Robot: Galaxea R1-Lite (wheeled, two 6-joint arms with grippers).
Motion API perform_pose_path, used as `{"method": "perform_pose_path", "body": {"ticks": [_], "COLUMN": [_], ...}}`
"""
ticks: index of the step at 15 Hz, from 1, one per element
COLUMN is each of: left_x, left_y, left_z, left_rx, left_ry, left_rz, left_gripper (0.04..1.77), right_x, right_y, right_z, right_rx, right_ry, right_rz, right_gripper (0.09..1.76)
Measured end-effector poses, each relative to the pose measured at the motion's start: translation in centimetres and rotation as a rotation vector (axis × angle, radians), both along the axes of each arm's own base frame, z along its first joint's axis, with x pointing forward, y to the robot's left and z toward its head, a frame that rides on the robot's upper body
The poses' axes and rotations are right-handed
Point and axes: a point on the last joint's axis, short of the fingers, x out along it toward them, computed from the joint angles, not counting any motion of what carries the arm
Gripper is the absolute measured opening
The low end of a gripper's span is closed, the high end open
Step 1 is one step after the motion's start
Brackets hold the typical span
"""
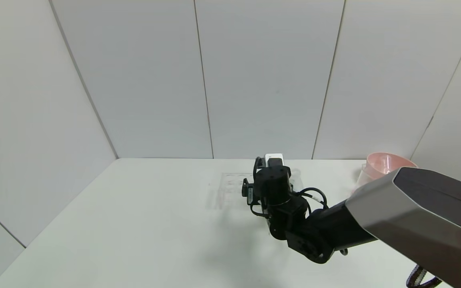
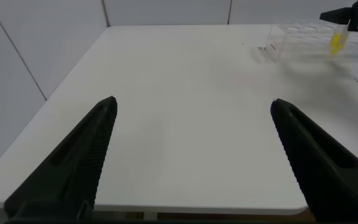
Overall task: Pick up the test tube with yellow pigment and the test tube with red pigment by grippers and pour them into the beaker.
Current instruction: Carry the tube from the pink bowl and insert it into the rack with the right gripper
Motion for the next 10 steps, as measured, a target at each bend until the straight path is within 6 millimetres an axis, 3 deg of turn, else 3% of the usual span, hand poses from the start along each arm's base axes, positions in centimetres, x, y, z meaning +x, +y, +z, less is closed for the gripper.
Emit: {"method": "perform_pose_path", "body": {"ticks": [9, 10], "left_x": [0.00, 0.00], "left_y": [0.00, 0.00], "left_z": [0.00, 0.00], "left_rx": [0.000, 0.000], "left_ry": [0.000, 0.000], "left_rz": [0.000, 0.000], "left_gripper": [1.76, 1.76], "right_x": [0.87, 0.89], "right_y": [0.12, 0.13], "right_z": [-0.87, -0.84], "right_rx": [-0.009, -0.008], "right_ry": [0.003, 0.003], "right_rz": [-0.014, -0.013], "right_gripper": [0.52, 0.52]}}
